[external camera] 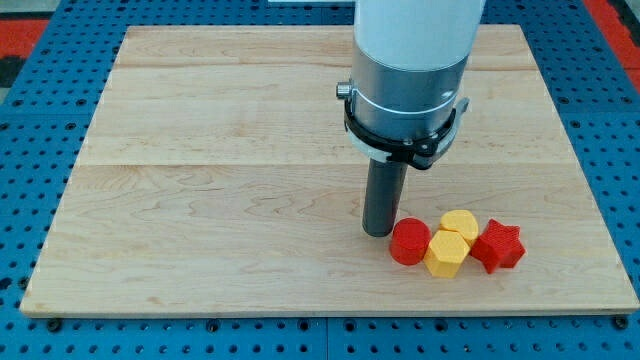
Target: Point your arm towards the right side of the blue cube
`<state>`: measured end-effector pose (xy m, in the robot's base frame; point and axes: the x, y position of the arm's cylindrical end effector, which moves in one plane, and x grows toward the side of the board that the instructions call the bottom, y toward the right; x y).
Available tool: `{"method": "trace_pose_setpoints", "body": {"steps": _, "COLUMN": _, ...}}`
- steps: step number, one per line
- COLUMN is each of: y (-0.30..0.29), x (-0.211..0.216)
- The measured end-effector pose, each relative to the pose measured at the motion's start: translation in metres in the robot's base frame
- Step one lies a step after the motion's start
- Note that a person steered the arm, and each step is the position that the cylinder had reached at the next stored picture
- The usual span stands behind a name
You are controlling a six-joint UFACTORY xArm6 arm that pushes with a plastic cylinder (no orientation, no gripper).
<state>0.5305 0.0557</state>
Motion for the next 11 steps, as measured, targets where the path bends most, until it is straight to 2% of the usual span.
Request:
{"method": "trace_pose_setpoints", "body": {"steps": 2, "y": -0.001, "x": -0.007}}
{"method": "trace_pose_setpoints", "body": {"steps": 3, "y": -0.036, "x": -0.036}}
{"method": "trace_pose_setpoints", "body": {"steps": 4, "y": -0.048, "x": -0.084}}
{"method": "trace_pose_setpoints", "body": {"steps": 5, "y": -0.006, "x": -0.131}}
{"method": "trace_pose_setpoints", "body": {"steps": 6, "y": 0.085, "x": -0.164}}
{"method": "trace_pose_setpoints", "body": {"steps": 7, "y": 0.138, "x": -0.213}}
{"method": "trace_pose_setpoints", "body": {"steps": 9, "y": 0.17, "x": -0.277}}
{"method": "trace_pose_setpoints", "body": {"steps": 10, "y": 0.133, "x": -0.278}}
{"method": "trace_pose_setpoints", "body": {"steps": 11, "y": 0.072, "x": -0.278}}
